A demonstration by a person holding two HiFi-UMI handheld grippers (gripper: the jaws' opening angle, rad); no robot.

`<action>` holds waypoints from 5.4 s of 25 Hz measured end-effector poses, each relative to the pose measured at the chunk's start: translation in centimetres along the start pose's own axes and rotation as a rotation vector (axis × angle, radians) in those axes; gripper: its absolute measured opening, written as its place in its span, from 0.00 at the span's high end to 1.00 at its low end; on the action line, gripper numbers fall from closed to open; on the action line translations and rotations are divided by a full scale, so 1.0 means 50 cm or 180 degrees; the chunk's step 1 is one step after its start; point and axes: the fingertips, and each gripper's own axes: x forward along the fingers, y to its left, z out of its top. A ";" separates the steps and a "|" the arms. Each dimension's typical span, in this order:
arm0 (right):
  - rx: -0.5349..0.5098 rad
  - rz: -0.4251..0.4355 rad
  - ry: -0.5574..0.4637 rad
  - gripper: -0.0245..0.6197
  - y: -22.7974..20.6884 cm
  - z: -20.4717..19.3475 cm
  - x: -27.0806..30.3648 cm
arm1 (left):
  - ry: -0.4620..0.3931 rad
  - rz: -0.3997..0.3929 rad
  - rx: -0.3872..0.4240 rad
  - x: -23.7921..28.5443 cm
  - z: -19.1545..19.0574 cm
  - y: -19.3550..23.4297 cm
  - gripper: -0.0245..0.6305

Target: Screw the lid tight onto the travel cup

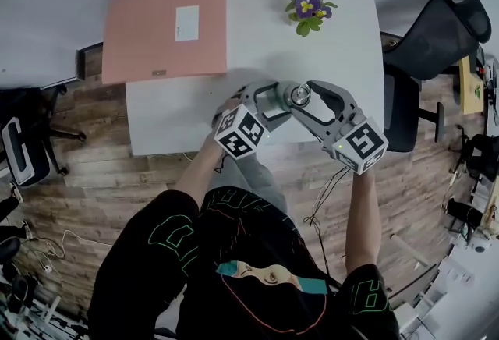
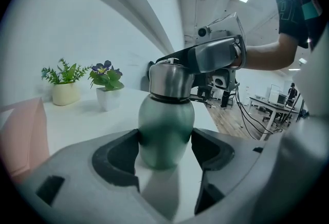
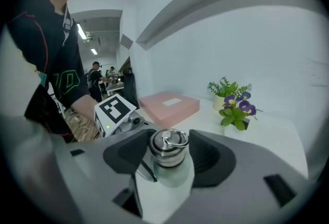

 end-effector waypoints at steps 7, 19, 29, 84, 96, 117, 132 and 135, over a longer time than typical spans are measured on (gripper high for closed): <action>0.0049 0.0044 0.0053 0.58 0.000 -0.002 0.006 | 0.0011 -0.0039 -0.0021 0.000 -0.002 0.000 0.46; 0.0828 -0.1284 -0.0387 0.59 -0.013 -0.016 -0.008 | 0.0036 0.0007 -0.0034 0.002 -0.004 -0.002 0.46; 0.1090 -0.2011 -0.0512 0.58 -0.017 -0.019 -0.009 | -0.0007 0.0086 -0.0099 0.001 -0.005 0.003 0.46; 0.0901 -0.1869 -0.0541 0.59 -0.019 -0.010 -0.008 | 0.0066 0.0165 0.0017 0.007 -0.012 0.004 0.46; 0.0947 -0.1783 -0.0682 0.56 -0.018 -0.011 -0.015 | 0.0092 0.0186 0.0018 0.006 -0.014 0.003 0.46; -0.0070 0.0101 -0.0382 0.56 0.019 0.018 -0.001 | 0.0111 0.0136 -0.0002 0.007 -0.017 0.001 0.46; -0.0041 0.0197 -0.0201 0.58 0.004 -0.009 0.012 | 0.0113 0.0137 0.0016 0.008 -0.017 0.002 0.46; 0.0000 0.0040 -0.0224 0.58 0.001 -0.009 0.011 | 0.0114 0.0140 0.0019 0.009 -0.016 0.002 0.46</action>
